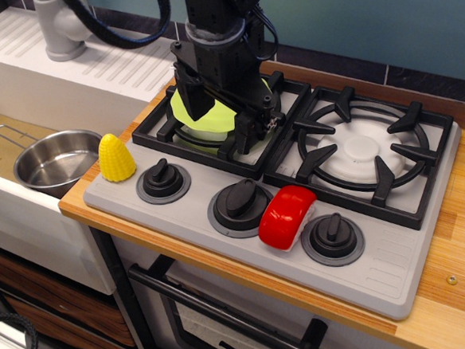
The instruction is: End effector reaching salmon
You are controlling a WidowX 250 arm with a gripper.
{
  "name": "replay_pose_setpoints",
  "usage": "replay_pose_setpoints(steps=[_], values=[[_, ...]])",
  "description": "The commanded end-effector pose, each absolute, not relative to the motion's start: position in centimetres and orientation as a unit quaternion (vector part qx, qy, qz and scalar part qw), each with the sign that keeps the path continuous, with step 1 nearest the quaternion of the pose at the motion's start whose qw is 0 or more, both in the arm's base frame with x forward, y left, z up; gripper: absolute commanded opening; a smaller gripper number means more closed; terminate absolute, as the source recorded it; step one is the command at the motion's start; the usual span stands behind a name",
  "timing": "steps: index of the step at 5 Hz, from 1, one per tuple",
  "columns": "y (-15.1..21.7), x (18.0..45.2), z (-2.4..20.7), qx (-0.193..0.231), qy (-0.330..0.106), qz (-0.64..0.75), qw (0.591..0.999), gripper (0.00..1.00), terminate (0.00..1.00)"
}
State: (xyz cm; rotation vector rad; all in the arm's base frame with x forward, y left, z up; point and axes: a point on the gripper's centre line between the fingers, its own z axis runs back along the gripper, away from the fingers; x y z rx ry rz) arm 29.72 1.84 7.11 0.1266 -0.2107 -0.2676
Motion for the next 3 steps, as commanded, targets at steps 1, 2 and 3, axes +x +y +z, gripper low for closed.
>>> replay_pose_setpoints(steps=[1, 2, 3], values=[[1.8, 29.7, 7.1, 0.063, -0.105, -0.133, 0.984, 1.00, 0.00], [0.6, 29.6, 7.4, 0.060, -0.104, -0.118, 0.986, 1.00, 0.00], [-1.1, 29.1, 7.6, 0.057, -0.103, -0.095, 0.988, 1.00, 0.00]])
